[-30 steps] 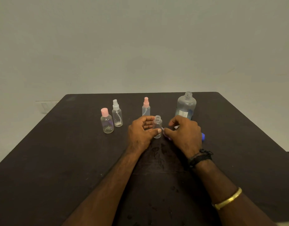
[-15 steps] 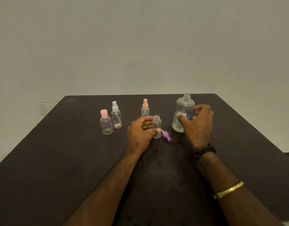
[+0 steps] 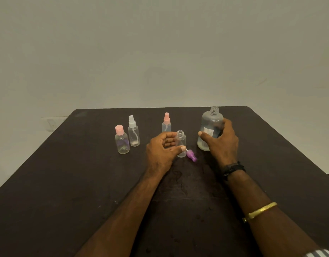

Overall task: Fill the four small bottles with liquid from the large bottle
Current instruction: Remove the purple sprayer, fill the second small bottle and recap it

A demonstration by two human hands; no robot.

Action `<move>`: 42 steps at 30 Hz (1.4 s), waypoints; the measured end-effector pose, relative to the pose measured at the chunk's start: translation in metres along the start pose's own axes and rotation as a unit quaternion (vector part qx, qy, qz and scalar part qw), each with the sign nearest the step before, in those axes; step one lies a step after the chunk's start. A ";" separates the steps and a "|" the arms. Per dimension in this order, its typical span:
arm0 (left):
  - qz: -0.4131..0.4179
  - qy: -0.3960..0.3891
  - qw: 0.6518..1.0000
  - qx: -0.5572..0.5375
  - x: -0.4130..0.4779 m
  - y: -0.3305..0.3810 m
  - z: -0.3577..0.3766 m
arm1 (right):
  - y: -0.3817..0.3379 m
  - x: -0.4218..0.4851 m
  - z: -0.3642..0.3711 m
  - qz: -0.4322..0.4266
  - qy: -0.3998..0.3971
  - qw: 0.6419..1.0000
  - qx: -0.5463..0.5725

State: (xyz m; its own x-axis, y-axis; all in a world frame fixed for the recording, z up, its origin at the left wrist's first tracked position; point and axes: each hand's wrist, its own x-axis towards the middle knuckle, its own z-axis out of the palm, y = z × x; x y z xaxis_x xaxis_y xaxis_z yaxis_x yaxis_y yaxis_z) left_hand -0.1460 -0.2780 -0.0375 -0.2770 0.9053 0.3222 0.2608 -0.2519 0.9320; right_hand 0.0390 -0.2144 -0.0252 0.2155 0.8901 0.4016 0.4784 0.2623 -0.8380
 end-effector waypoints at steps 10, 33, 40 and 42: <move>0.012 0.001 1.000 -0.013 -0.001 0.001 -0.001 | -0.005 -0.005 -0.002 -0.063 -0.001 0.998 0.019; 0.060 0.000 0.998 -0.032 0.002 0.005 0.000 | -0.010 0.004 -0.017 -0.322 0.003 0.924 -0.205; 0.067 -0.007 0.997 -0.032 0.002 0.004 0.000 | -0.013 0.006 -0.020 -0.347 0.028 0.912 -0.219; 0.067 -0.009 0.997 -0.031 0.002 0.003 0.000 | -0.013 0.007 -0.021 -0.353 0.028 0.909 -0.220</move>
State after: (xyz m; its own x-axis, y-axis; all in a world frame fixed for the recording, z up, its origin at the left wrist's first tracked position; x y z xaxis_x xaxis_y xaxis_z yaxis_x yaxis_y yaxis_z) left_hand -0.1458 -0.2767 -0.0335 -0.2270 0.8676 0.4425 0.2363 -0.3917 0.8892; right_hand 0.0520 -0.2193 -0.0037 -0.2408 0.5346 0.8101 0.8059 0.5753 -0.1400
